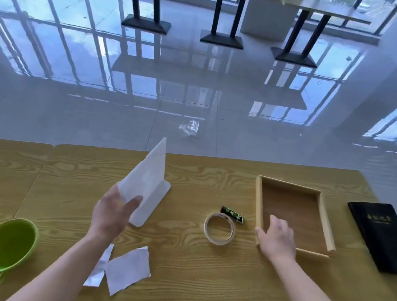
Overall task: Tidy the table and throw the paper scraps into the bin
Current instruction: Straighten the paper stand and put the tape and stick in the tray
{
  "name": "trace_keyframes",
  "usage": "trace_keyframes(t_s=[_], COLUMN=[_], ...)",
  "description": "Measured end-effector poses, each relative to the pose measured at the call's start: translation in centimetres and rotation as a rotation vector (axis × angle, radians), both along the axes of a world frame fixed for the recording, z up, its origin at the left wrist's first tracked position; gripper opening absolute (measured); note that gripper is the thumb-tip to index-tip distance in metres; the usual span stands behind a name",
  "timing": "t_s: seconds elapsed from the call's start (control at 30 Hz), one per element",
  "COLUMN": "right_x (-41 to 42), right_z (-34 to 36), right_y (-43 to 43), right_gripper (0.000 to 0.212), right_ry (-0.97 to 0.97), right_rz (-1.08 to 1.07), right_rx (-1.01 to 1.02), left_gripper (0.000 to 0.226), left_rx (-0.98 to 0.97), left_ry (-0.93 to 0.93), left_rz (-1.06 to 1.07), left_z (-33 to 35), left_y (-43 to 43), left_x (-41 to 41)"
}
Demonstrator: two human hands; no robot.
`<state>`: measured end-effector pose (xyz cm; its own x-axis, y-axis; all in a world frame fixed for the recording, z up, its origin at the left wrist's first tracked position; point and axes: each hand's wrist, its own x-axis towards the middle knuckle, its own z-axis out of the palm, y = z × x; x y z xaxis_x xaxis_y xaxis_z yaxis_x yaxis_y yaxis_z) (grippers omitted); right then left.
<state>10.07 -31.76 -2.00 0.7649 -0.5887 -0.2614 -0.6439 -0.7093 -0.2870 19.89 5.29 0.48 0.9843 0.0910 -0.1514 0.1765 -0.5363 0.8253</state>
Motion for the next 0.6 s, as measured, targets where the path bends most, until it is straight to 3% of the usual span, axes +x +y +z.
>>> trace_keyframes(t_s=[0.13, 0.2, 0.3, 0.4, 0.6], right_x=[-0.2, -0.5, -0.9, -1.6, -3.2], right_z=[-1.7, -2.2, -2.3, -2.1, -2.5], right_y=[-1.9, -1.9, -1.3, -0.5, 1.7], right_gripper=[0.040, 0.032, 0.026, 0.022, 0.014], right_ry=[0.137, 0.126, 0.089, 0.081, 0.062], right_rz=[0.135, 0.194, 0.213, 0.211, 0.227], right_rx=[-0.044, -0.085, -0.116, -0.090, -0.014], left_gripper=[0.018, 0.023, 0.005, 0.030, 0.045], left_rx=[0.038, 0.112, 0.142, 0.107, 0.040], left_ry=[0.019, -0.013, -0.060, -0.103, -0.122], left_rz=[0.055, 0.033, -0.030, -0.093, -0.154], left_z=[-0.3, -0.3, 0.0, 0.1, 0.7], left_y=[-1.2, -1.7, -2.6, -3.9, -6.0], left_x=[0.1, -0.6, -2.5, -4.7, -7.1])
